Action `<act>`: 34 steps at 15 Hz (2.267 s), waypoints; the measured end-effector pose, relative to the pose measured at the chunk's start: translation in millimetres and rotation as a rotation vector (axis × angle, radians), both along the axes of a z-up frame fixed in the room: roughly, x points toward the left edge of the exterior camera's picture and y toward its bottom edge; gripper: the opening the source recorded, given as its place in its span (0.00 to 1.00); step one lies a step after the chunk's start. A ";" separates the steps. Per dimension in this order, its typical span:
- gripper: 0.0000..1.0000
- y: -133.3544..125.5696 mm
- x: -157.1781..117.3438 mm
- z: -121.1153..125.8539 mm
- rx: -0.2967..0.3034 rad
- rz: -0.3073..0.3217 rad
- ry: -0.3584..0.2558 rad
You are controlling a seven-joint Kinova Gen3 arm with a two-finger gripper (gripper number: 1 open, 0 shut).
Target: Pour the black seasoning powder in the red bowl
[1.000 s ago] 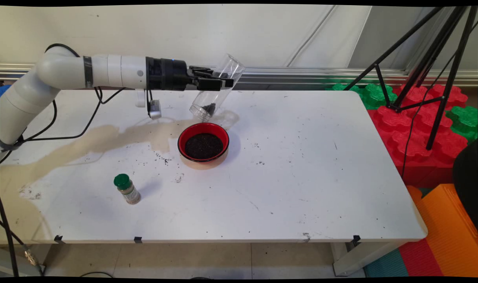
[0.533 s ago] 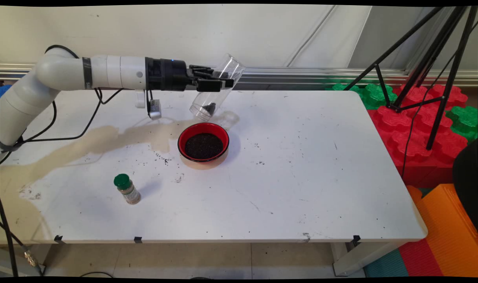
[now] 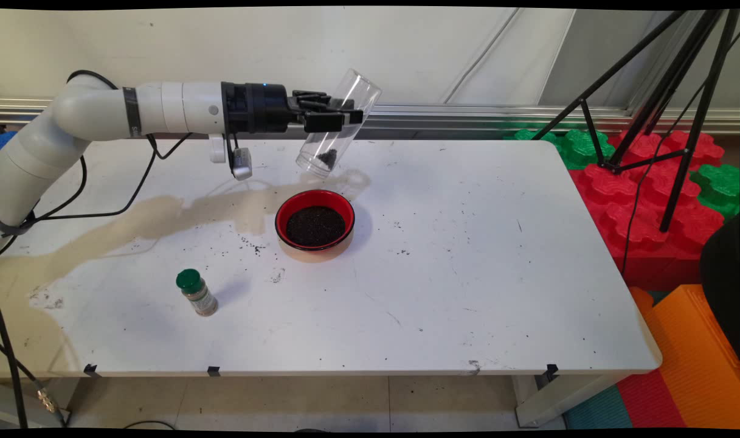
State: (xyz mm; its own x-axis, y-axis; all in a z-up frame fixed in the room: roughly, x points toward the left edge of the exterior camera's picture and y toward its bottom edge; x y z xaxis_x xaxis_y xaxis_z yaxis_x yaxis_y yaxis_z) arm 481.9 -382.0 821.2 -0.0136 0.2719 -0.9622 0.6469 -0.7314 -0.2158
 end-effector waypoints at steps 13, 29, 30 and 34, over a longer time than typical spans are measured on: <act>0.00 7.7 3.8 16.2 -0.082 0.017 0.048; 0.00 20.4 8.0 30.2 -0.121 0.032 0.096; 0.00 20.8 8.1 30.7 -0.123 0.032 0.098; 0.00 23.3 9.1 33.5 -0.133 0.038 0.106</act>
